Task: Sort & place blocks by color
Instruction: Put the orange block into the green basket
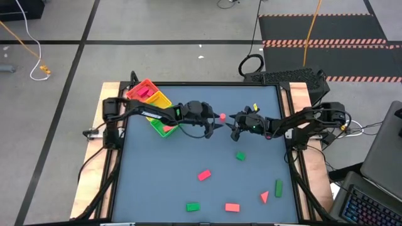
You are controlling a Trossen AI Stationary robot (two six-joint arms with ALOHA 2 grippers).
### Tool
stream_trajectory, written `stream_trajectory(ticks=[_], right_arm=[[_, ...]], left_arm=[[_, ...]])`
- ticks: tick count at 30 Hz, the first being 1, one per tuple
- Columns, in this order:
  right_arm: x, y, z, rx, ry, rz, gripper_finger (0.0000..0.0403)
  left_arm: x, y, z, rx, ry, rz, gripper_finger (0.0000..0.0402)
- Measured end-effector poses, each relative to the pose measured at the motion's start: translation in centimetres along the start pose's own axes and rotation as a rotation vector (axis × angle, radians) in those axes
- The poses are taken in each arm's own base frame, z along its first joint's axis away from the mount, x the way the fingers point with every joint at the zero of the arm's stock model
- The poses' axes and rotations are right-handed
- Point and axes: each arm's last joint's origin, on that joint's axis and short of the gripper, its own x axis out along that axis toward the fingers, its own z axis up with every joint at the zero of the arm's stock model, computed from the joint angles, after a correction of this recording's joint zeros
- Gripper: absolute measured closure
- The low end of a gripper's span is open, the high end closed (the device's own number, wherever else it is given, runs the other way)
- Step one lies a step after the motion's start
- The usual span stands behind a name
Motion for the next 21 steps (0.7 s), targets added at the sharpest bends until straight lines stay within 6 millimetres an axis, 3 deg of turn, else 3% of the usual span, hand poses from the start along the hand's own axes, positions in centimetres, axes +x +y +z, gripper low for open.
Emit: stream_trajectory(ticks=[9, 21], right_arm=[[0.0, 0.0, 0.0, 0.001, 0.005, 0.003, 0.0193], [-0.1, -0.1, -1.1, -0.034, 0.110, -0.010, 0.0193]], left_arm=[[3.4, -0.4, 0.3, 0.001, 0.032, -0.016, 0.0140], [3.4, 1.2, 0.1, -0.033, 0.072, 0.225, 0.0140]])
